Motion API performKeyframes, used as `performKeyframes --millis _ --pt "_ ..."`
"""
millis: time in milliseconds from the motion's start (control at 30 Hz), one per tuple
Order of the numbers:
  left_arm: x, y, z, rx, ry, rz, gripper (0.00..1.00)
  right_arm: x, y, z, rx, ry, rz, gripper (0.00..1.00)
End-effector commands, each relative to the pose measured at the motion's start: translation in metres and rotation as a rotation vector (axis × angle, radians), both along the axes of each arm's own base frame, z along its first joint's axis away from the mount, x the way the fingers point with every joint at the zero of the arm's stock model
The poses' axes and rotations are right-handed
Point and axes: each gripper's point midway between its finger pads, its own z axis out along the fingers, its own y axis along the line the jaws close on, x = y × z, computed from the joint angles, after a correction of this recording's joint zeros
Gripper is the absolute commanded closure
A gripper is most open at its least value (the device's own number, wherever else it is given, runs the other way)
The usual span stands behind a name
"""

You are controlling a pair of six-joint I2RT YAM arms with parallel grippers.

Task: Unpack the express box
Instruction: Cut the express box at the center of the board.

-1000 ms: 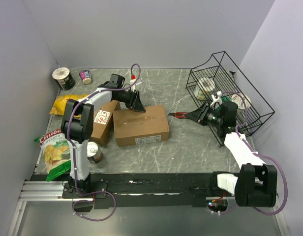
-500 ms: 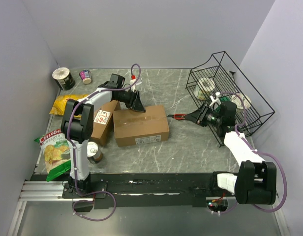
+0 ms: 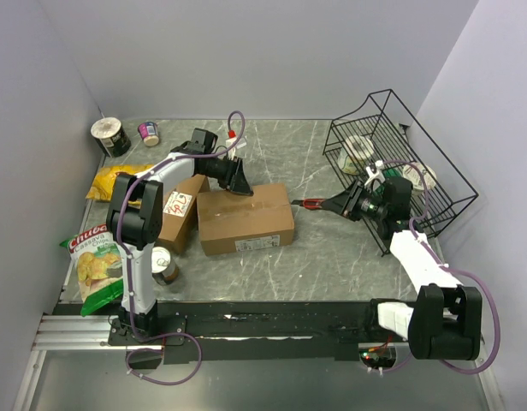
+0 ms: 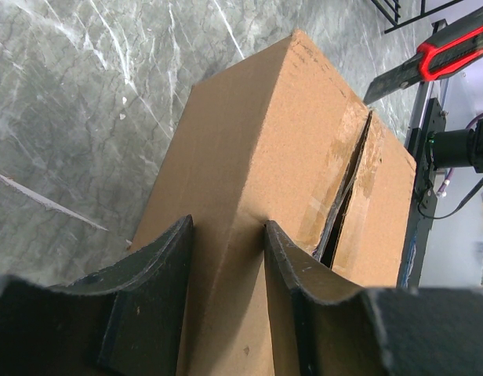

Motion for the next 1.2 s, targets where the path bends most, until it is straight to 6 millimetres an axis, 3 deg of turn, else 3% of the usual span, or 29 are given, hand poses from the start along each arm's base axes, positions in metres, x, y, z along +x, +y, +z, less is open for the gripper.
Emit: performKeyframes --millis 0,200,567,1167 --pt "-0.004 0.023 -0.077 0.253 0.050 0.053 0.99 0.003 0.001 0.011 -0.030 -0.043 0.029 1.00" --pt "-0.002 0.022 -0.079 0.253 0.051 0.053 0.99 0.002 0.000 0.011 -0.033 -0.040 0.029 1.00" --pt "-0.003 0.022 -0.080 0.250 0.052 0.049 0.99 0.007 -0.001 0.037 -0.016 -0.141 -0.009 1.00" --pt "-0.003 0.020 -0.081 0.250 0.057 0.050 0.99 0.005 0.004 0.022 0.003 -0.074 0.049 1.00"
